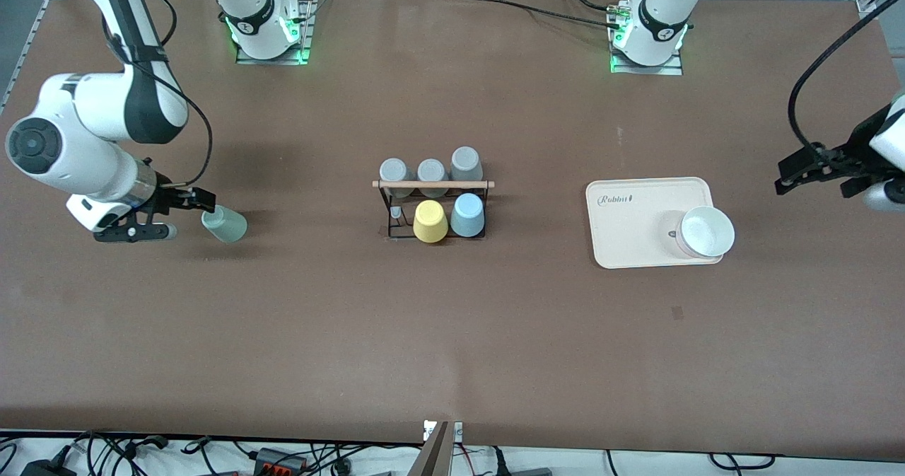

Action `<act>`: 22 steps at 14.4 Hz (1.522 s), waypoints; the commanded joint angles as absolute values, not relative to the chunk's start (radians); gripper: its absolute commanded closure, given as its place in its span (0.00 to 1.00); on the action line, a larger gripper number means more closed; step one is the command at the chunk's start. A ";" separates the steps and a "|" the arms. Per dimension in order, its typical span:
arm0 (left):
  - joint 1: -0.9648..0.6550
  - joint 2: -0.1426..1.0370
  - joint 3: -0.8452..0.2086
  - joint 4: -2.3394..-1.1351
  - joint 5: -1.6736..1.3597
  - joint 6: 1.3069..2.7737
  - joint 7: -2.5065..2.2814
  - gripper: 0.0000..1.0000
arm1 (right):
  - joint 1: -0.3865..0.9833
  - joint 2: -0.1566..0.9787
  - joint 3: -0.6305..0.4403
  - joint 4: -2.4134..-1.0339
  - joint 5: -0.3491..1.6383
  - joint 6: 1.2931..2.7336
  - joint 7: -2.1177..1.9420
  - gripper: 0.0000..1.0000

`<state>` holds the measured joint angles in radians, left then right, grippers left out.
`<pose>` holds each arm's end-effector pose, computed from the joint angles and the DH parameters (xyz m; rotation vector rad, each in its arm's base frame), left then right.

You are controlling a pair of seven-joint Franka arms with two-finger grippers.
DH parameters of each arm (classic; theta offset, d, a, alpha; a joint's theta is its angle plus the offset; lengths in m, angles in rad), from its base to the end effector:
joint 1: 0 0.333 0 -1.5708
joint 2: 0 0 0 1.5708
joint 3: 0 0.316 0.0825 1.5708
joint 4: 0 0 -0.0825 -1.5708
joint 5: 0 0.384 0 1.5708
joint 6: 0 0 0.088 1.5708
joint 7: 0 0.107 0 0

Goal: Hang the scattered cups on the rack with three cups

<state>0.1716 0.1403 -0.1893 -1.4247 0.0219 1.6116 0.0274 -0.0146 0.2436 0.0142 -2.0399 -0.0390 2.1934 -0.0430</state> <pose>0.6017 0.0002 0.6177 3.1358 -0.0674 0.0770 0.5788 -0.0018 0.3166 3.1115 0.1035 -0.1411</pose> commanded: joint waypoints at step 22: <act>-0.024 0.008 -0.002 -1.529 -0.009 1.602 -0.002 0.00 | -0.029 0.399 0.012 -2.080 -0.043 2.344 -0.043 0.37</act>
